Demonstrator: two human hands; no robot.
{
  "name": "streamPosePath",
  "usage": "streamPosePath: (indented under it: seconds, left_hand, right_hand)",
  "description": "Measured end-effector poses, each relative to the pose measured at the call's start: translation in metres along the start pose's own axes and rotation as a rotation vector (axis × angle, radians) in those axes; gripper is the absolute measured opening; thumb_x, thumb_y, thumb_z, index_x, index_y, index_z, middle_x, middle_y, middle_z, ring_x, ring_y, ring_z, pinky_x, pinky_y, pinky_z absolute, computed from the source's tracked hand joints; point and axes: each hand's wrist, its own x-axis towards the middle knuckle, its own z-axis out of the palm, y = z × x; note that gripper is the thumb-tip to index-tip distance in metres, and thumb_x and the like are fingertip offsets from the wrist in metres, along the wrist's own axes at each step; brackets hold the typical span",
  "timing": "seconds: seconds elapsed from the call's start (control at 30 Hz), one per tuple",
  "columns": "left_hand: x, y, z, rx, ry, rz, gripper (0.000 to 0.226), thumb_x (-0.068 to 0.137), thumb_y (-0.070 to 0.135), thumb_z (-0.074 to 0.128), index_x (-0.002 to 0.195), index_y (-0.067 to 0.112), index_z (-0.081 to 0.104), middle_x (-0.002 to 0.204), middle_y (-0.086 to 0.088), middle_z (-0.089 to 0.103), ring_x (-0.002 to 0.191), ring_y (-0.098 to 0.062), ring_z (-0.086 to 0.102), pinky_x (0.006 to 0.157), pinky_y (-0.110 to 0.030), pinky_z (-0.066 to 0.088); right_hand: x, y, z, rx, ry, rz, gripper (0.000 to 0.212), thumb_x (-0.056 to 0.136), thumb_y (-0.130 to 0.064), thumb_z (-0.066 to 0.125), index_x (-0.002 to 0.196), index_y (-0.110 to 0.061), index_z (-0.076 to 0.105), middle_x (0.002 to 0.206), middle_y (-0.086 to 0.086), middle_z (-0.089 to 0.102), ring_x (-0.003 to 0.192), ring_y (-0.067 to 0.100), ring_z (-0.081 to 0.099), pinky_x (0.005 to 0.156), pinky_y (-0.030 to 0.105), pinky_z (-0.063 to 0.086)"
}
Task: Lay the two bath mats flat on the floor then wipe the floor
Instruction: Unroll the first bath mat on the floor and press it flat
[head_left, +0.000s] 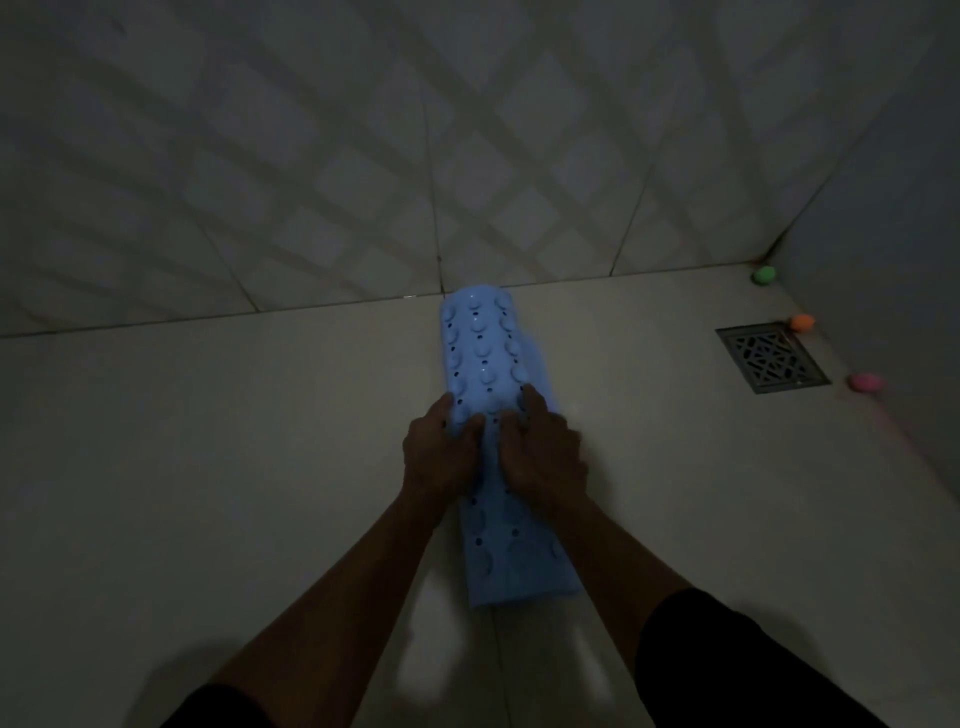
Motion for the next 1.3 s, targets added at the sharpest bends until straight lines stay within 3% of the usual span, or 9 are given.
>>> streamPosePath:
  seconds: [0.13,0.3,0.4,0.53,0.73,0.9,1.0,1.1,1.3]
  left_hand:
    - [-0.008,-0.002,-0.025,0.052,-0.057,-0.024,0.048,0.096,0.038,0.059,0.137,0.013,0.053,0.127,-0.009,0.061,0.108,-0.018,0.057,0.095,-0.032,0.049]
    - [-0.015,-0.013,-0.057,0.052,-0.167,-0.143,0.091,0.075,0.065,0.063,0.150,0.019,0.040,0.141,-0.012,0.055,0.123,-0.031,0.057,0.100,-0.047,0.051]
    - [-0.025,-0.014,-0.069,0.002,-0.153,-0.180,0.085,0.080,0.060,0.066,0.149,0.019,0.040,0.140,-0.012,0.055,0.122,-0.030,0.058,0.100,-0.048,0.051]
    - [-0.033,-0.010,-0.076,0.049,-0.140,-0.196,0.079,0.082,0.058,0.067,0.146,0.018,0.043,0.138,-0.013,0.056,0.120,-0.030,0.058,0.100,-0.046,0.051]
    - [-0.049,-0.015,-0.086,0.092,-0.155,-0.204,0.086,0.069,0.042,0.063,0.146,0.014,0.039,0.136,-0.013,0.057,0.118,-0.030,0.059,0.099,-0.042,0.051]
    - [-0.047,-0.026,-0.089,0.055,-0.118,-0.296,0.063,0.090,0.023,0.064,0.147,0.019,0.038,0.133,-0.011,0.060,0.113,-0.029,0.061,0.097,-0.045,0.053]
    - [-0.045,-0.027,-0.095,0.012,-0.134,-0.368,0.072,0.077,0.027,0.064,0.144,0.021,0.038,0.128,-0.010,0.061,0.108,-0.029,0.063,0.091,-0.048,0.056]
    - [-0.044,-0.028,-0.103,0.001,-0.141,-0.418,0.068,0.068,0.027,0.062,0.133,0.025,0.042,0.122,-0.011,0.062,0.106,-0.030,0.063,0.088,-0.052,0.057]
    - [-0.044,-0.053,-0.122,-0.085,-0.066,-0.467,0.077,0.064,0.032,0.054,0.141,0.023,0.048,0.124,-0.014,0.065,0.103,-0.031,0.067,0.085,-0.049,0.059]
  right_hand:
    - [-0.013,-0.012,0.003,0.087,0.033,-0.095,0.057,0.092,-0.036,0.036,0.147,-0.023,0.037,0.136,0.012,0.050,0.123,0.037,0.049,0.102,0.045,0.042]
    - [-0.027,-0.021,0.003,0.010,-0.085,-0.024,0.050,0.096,-0.023,0.053,0.143,-0.012,0.039,0.137,0.015,0.050,0.124,0.036,0.050,0.090,0.035,0.042]
    - [-0.041,-0.027,0.012,0.058,-0.103,-0.005,0.051,0.098,-0.032,0.052,0.144,-0.013,0.039,0.140,0.015,0.050,0.125,0.033,0.050,0.093,0.034,0.041]
    - [-0.049,-0.037,0.031,0.125,0.026,0.025,0.029,0.097,-0.026,0.050,0.124,-0.014,0.049,0.122,0.018,0.057,0.107,0.032,0.057,0.077,0.031,0.041]
    - [-0.034,-0.045,0.046,0.059,-0.074,0.048,0.059,0.084,-0.039,0.060,0.134,-0.014,0.044,0.129,0.019,0.047,0.117,0.040,0.050,0.097,0.045,0.046]
    - [-0.028,-0.045,0.057,0.252,-0.085,0.077,0.026,0.090,-0.026,0.052,0.113,-0.019,0.042,0.119,0.014,0.057,0.103,0.033,0.057,0.084,0.039,0.049]
    - [-0.022,-0.044,0.060,0.287,-0.060,0.079,0.035,0.087,-0.029,0.058,0.115,-0.017,0.042,0.116,0.012,0.056,0.101,0.031,0.058,0.077,0.036,0.046]
    - [-0.019,-0.051,0.063,0.277,-0.118,0.098,0.066,0.073,-0.047,0.060,0.130,-0.017,0.045,0.126,0.015,0.053,0.109,0.035,0.056,0.094,0.047,0.050]
    - [-0.026,-0.073,0.082,0.297,-0.213,-0.025,0.055,0.074,-0.036,0.068,0.121,-0.020,0.042,0.119,0.011,0.059,0.104,0.031,0.061,0.092,0.045,0.052]
